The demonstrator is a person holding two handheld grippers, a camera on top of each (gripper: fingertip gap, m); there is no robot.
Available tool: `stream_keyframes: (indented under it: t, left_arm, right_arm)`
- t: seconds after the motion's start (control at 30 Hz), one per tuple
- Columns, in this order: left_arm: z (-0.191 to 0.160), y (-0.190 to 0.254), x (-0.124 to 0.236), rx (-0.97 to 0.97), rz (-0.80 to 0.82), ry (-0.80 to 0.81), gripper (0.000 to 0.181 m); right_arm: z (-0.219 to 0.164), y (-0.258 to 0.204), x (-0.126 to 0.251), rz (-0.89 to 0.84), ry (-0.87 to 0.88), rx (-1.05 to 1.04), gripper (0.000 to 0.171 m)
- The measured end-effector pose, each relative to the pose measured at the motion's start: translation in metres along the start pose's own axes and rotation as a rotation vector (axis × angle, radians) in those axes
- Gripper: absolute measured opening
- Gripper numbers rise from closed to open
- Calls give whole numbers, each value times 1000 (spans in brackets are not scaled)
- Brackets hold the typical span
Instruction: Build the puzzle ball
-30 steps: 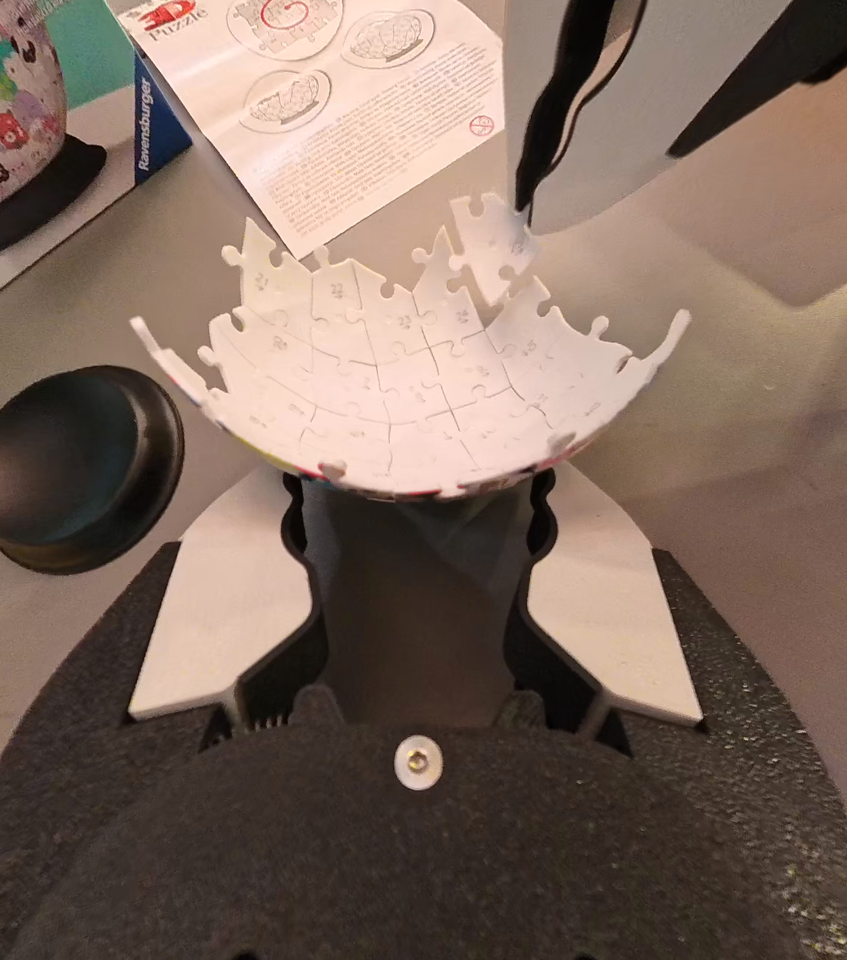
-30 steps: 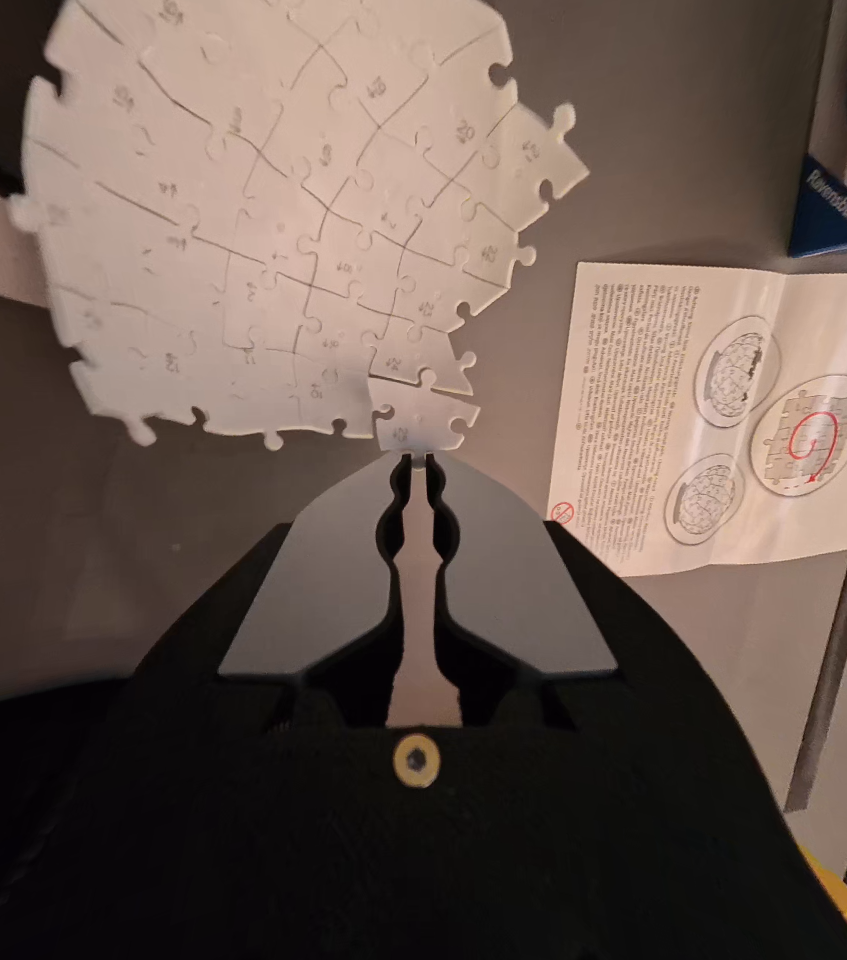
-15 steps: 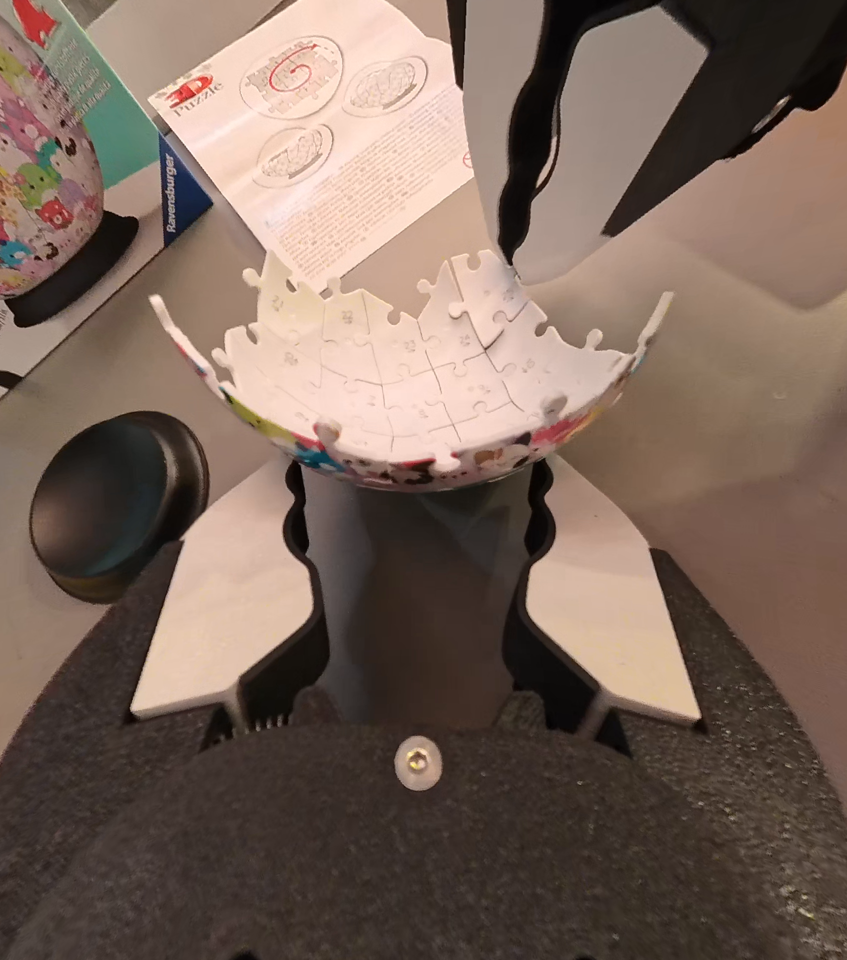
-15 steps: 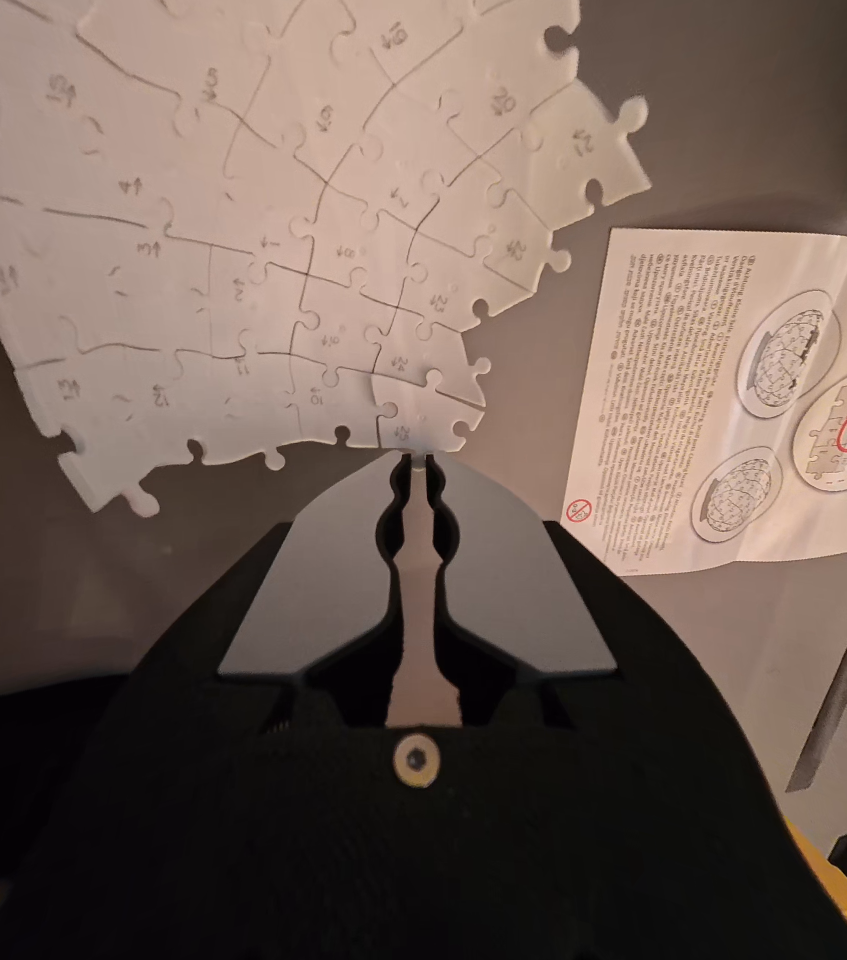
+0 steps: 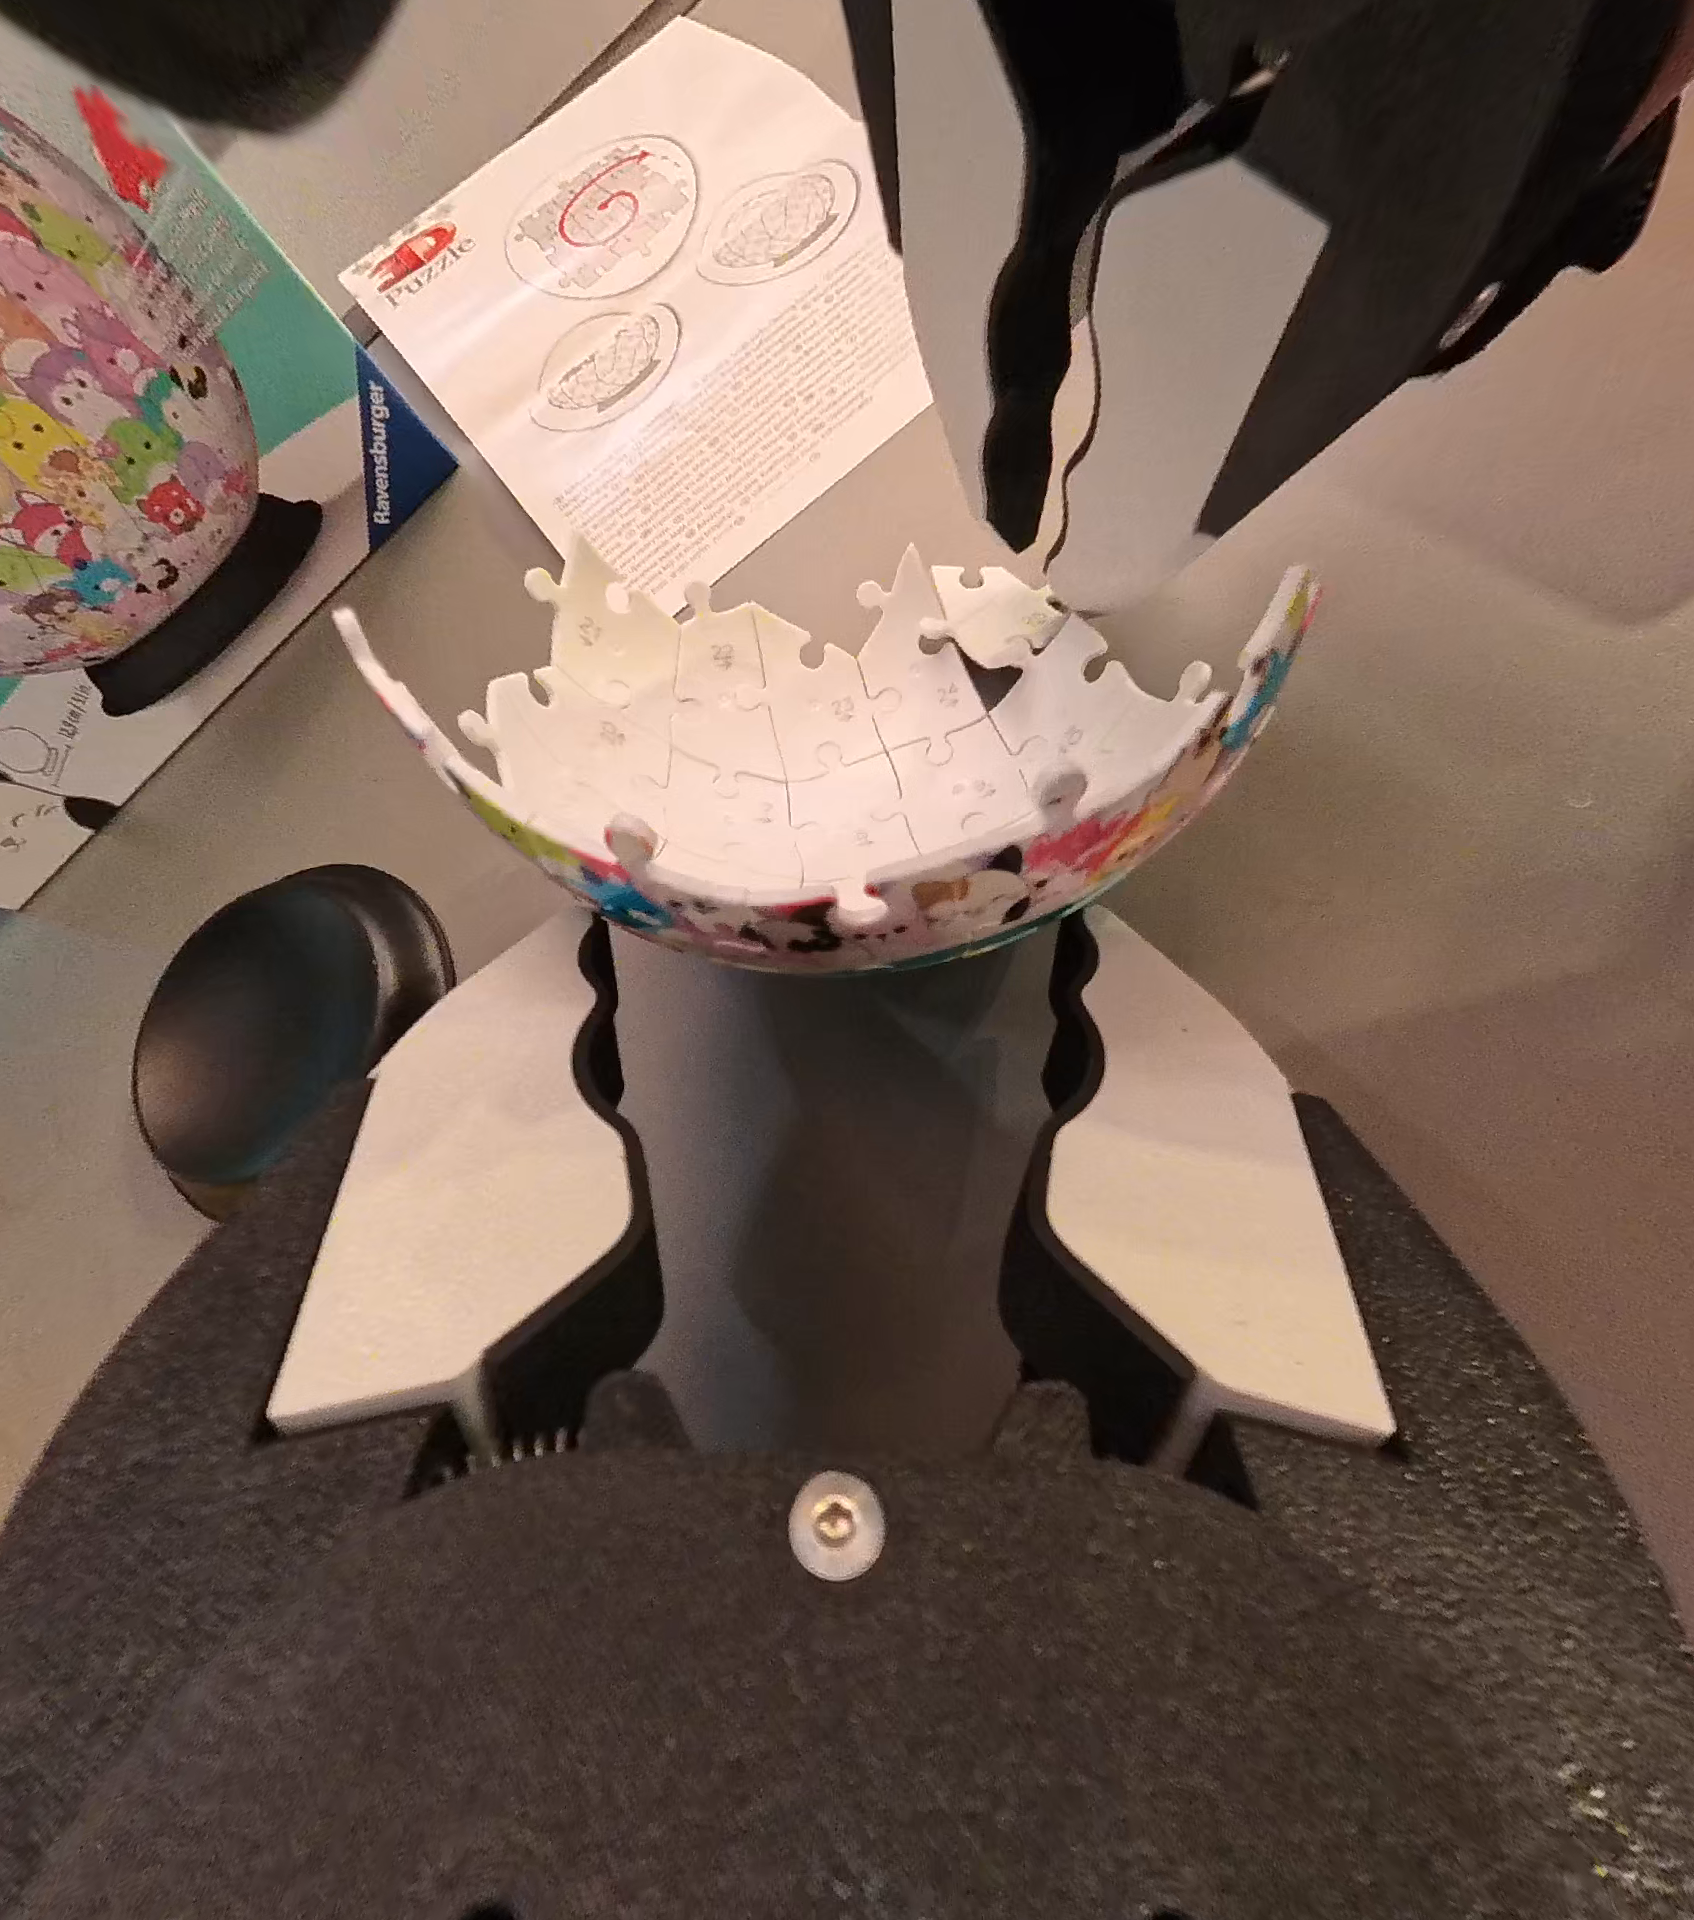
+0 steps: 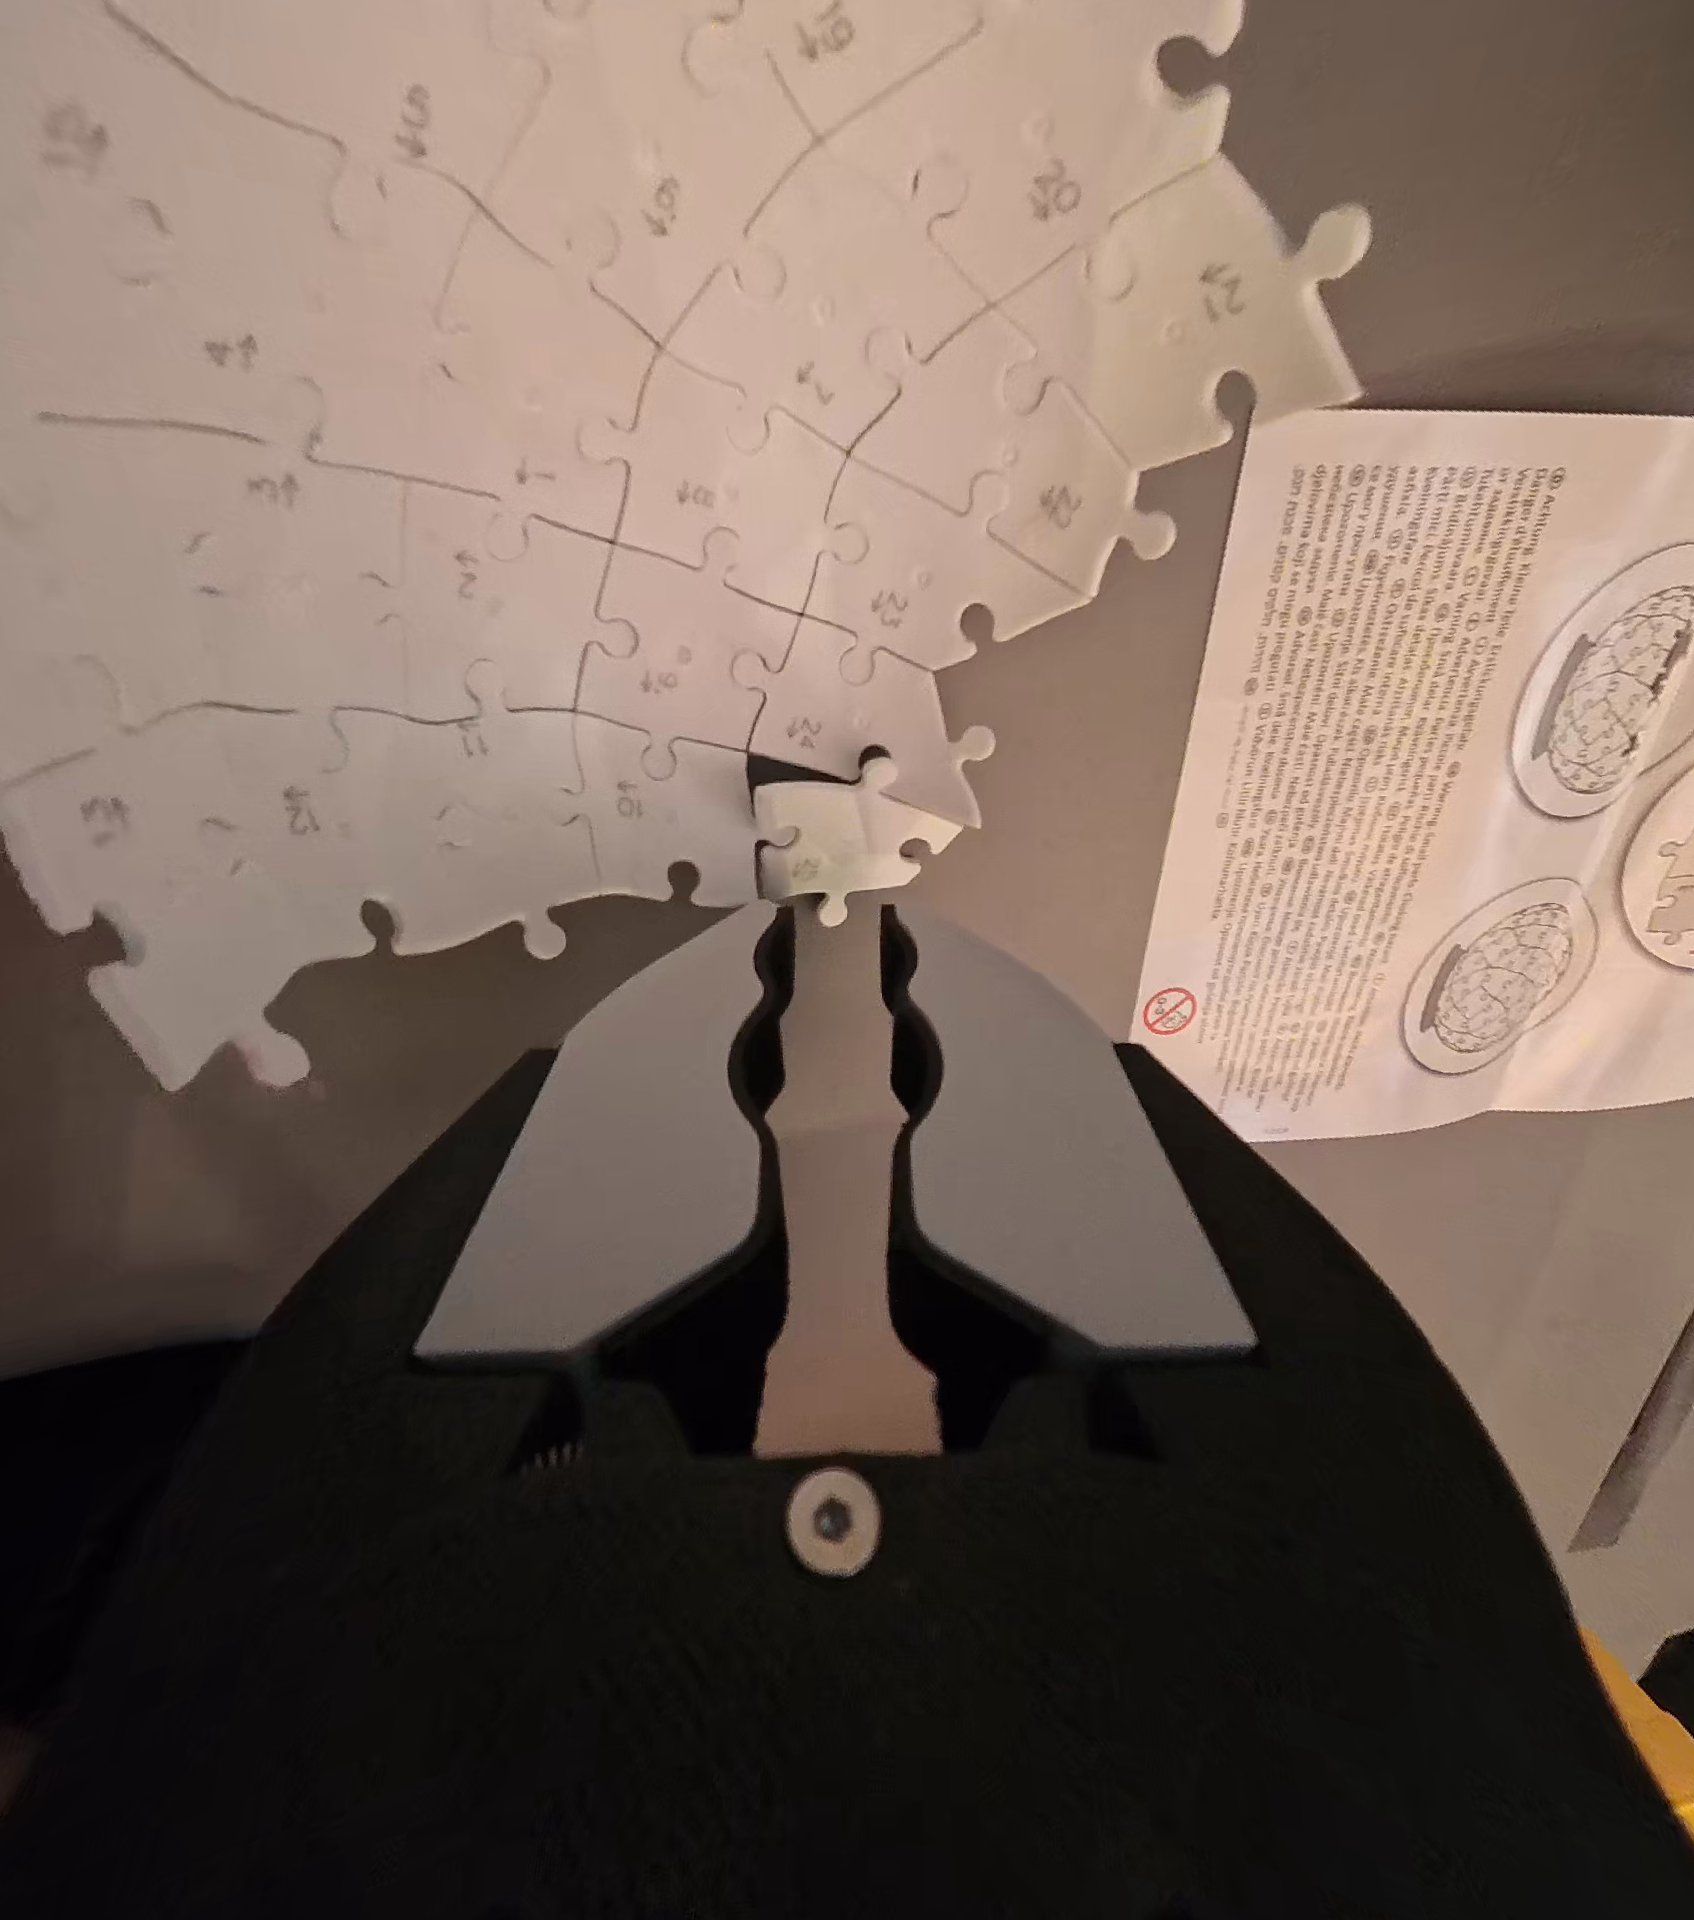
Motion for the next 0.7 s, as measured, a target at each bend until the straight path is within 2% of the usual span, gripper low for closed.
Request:
stream_keyframes:
  t: [0.23, 0.37, 0.7]
  left_arm:
    - [1, 0, 0, -3, 1, 4, 80]
    - [1, 0, 1, -4, 3, 5, 80]
    - [3, 3, 0, -14, 0, 15, 79]
  right_arm:
    - [12, 3, 9, 25, 132, -38, 7]
    - [22, -5, 11, 124, 223, -65, 1]
    - [19, -4, -2, 149, 196, -92, 1]
Point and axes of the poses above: each gripper's, where its closed fingertips meet, x back along the fingers, z out of its top, y = z × x across the jaws, the point moved 1 cm from there along x, back along the fingers, and after that the axes turned 2 degrees about y, right-handed, at the moved point
